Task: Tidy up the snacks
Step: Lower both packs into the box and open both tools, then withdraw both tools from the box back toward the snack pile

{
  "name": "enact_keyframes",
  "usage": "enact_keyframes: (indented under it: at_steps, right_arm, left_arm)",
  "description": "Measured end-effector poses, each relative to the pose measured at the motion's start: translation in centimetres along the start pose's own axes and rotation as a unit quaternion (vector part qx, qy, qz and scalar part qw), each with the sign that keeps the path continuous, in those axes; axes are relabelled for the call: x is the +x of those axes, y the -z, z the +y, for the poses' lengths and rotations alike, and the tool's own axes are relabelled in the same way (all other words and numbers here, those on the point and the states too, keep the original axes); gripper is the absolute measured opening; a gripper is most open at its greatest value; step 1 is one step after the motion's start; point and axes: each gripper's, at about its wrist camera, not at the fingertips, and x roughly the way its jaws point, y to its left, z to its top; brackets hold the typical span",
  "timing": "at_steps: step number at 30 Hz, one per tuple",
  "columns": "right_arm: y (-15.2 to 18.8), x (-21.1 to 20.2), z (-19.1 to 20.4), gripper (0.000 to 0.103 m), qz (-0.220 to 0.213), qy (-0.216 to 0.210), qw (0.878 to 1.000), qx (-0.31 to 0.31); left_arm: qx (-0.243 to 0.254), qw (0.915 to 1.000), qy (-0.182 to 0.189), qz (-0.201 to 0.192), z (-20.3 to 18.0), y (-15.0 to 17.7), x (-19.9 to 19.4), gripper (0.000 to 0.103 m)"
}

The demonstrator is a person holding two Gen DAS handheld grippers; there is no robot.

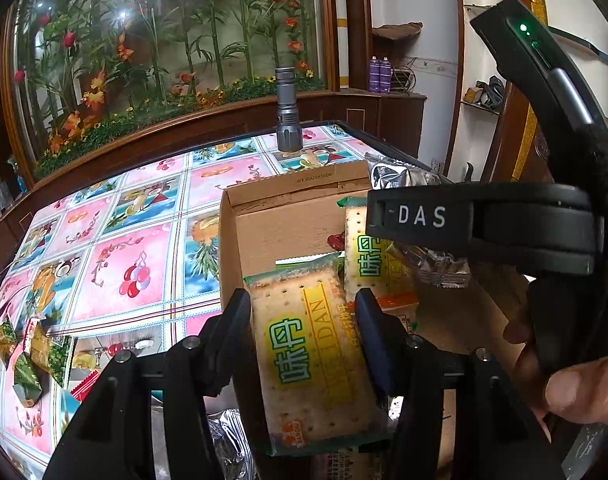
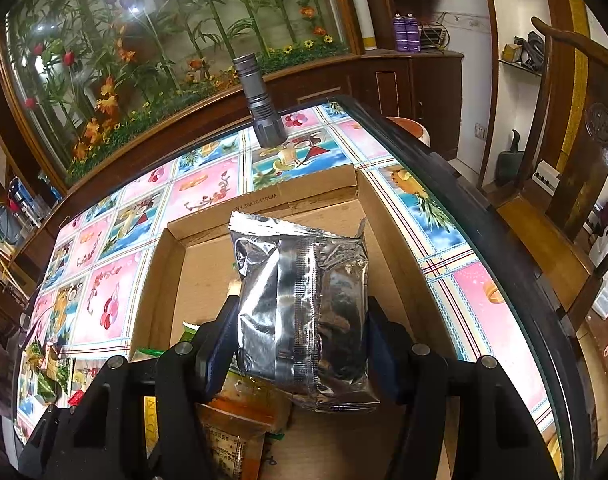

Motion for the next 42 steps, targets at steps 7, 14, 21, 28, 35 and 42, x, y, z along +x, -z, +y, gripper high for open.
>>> enact_keyframes:
  at_steps: [7,14,21,28,35,42]
  right_arm:
    - [-0.1,-0.5,0.0,0.065,-0.006,-0.003,1.000,0.003]
    - [-0.6,-1.7,-0.3,0.067,-0.027,-0.002,1.000,0.013]
    - [-1.1,-4.1,-0.4,0.072,-0.082,-0.010,0.996,0.027]
    - [-1.4,-4.8,-0.3,0.074,-0.094,-0.019,0.995,0.031]
    - [-1.3,-5.1,0.0,0.074,-0.103,-0.030,0.994,0.027]
    - [-0.7,-4.9,1.5,0.075,-0.101,-0.039,0.994,0.001]
  left_arm:
    - [0.000,1.0000,-0.001,-0.001,-0.2,-0.2,-0.1,0.065]
    - [-0.007,1.0000,0.001,0.003,-0.1,-0.5,-0.3,0.065]
    - [-0.026,0.9995,0.005,-0.017,1.0,-1.6,-2.2,0.067]
    - [-0.032,0.9992,0.004,-0.025,2.5,-1.8,-4.3,0.069]
    - [-0.048,0.9982,-0.023,-0.029,6.6,-0.5,-6.7,0.069]
    - [-0.081,0.9952,-0.054,0.003,12.7,2.0,-7.4,0.071]
